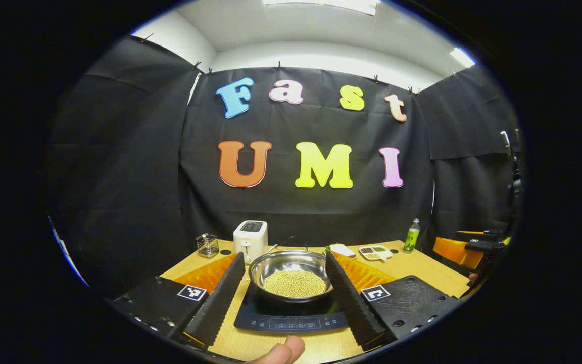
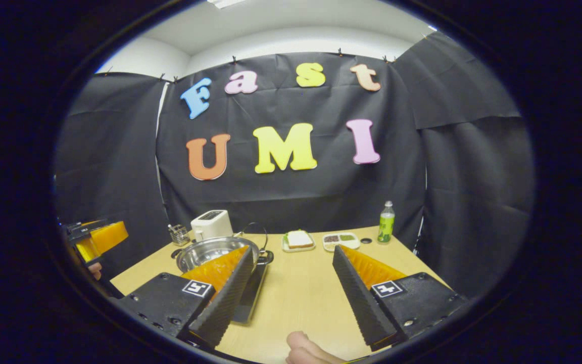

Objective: First push the handle of the pot to place it horizontally, then grasp the pot with both hands and set it on the induction cooktop.

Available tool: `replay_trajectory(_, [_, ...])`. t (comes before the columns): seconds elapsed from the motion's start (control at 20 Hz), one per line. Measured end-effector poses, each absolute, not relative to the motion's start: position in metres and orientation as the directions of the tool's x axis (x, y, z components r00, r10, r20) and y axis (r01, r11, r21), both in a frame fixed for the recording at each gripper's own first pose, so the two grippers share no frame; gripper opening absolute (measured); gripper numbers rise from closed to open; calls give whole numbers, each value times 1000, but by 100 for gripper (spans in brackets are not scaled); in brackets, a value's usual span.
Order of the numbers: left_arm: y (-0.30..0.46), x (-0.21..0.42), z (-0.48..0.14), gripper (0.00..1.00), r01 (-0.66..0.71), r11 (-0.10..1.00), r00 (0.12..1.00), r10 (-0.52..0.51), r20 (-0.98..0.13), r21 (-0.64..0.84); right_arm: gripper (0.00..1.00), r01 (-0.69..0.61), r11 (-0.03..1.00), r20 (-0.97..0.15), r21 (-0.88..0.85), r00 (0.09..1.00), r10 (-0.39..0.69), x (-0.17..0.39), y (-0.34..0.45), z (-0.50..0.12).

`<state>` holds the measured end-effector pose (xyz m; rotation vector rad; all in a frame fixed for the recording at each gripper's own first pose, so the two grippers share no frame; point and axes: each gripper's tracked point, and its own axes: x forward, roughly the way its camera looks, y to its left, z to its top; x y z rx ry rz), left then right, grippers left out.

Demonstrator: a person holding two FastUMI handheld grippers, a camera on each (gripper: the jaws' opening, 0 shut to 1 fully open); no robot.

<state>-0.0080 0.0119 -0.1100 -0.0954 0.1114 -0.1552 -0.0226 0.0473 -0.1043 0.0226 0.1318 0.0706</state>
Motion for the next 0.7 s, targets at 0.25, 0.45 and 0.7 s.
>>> replay_trajectory(0.25, [1, -29, -73, 95, 145, 982, 986, -153, -58, -123, 99, -38, 999, -30, 14, 999, 38, -67, 22, -56])
replay_trajectory(0.45, [-5, -51, -50, 95, 153, 981, 988, -155, -12, -123, 99, -1, 1000, 22, 10, 1000, 1, -92, 4, -30])
replay_trajectory(0.7, [-11, -67, -38, 95, 173, 979, 985, -170, 29, -105, 99, 40, 999, 35, -11, 999, -39, -111, -9, -29])
